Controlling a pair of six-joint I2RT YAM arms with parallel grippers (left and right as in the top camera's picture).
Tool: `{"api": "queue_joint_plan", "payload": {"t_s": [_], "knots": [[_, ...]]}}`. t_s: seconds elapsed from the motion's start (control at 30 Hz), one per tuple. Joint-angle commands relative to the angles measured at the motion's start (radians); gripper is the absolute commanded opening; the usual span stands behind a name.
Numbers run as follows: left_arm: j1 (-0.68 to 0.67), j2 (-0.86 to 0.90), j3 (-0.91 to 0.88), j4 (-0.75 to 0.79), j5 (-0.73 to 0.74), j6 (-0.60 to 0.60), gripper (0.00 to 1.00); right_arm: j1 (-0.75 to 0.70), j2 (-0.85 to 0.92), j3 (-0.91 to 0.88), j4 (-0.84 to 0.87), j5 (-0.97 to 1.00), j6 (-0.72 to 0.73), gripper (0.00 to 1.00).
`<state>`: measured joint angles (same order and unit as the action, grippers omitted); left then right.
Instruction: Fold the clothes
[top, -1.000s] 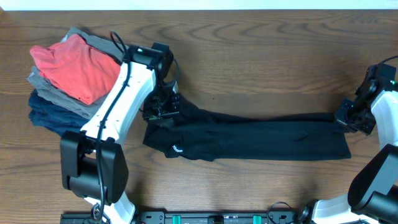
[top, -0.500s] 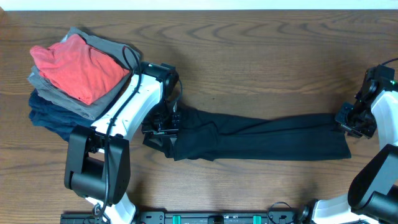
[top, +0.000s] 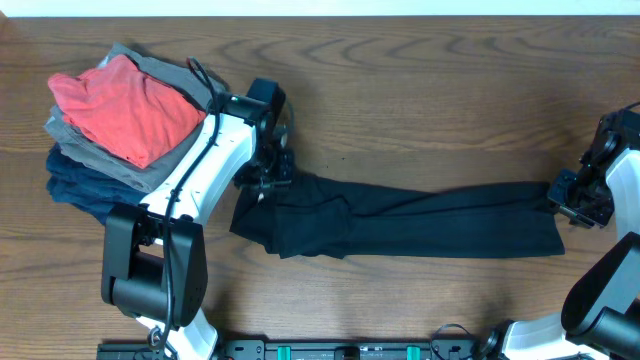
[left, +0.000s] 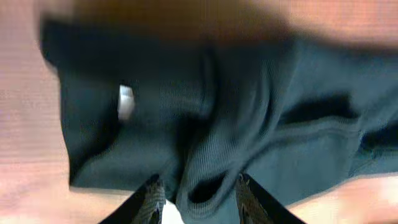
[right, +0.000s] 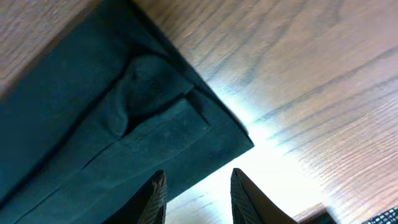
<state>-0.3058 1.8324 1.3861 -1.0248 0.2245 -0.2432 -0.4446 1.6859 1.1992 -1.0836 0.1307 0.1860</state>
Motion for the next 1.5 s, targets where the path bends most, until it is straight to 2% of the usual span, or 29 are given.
{"api": "queue_joint_plan", "payload": {"t_s": [0.0,0.2,0.37,0.5,0.7,0.87,1.0,1.13,1.27,1.47], "knots": [[0.002,0.003,-0.005,0.056,-0.057,-0.025,0.4,-0.01,0.002,-0.005,-0.001,-0.015,-0.023,0.33],[0.002,0.051,-0.041,0.098,-0.058,-0.025,0.39,-0.01,0.002,-0.006,0.002,-0.015,-0.023,0.37],[0.01,0.113,-0.056,0.163,-0.089,-0.03,0.28,-0.01,0.002,-0.01,0.004,-0.015,-0.023,0.38],[0.03,0.138,-0.056,0.28,-0.19,-0.084,0.29,-0.01,0.002,-0.017,0.01,-0.015,-0.023,0.39],[0.064,0.155,-0.056,0.346,-0.192,-0.122,0.29,-0.01,0.002,-0.017,0.011,-0.015,-0.023,0.4],[0.068,0.182,-0.056,0.343,-0.192,-0.121,0.3,-0.01,0.002,-0.017,0.011,-0.015,-0.034,0.47],[0.094,0.179,-0.047,0.339,-0.189,-0.122,0.3,-0.01,0.002,-0.018,0.014,-0.024,-0.093,0.58],[0.151,0.144,-0.002,0.273,-0.184,-0.122,0.3,-0.01,0.002,-0.018,0.039,-0.061,-0.182,0.71],[0.192,0.08,0.009,0.19,-0.161,-0.121,0.38,-0.018,0.002,-0.018,0.076,-0.061,-0.281,0.72],[0.195,0.036,0.009,0.072,-0.08,-0.121,0.42,-0.046,0.002,-0.032,0.113,-0.106,-0.364,0.68]]}}
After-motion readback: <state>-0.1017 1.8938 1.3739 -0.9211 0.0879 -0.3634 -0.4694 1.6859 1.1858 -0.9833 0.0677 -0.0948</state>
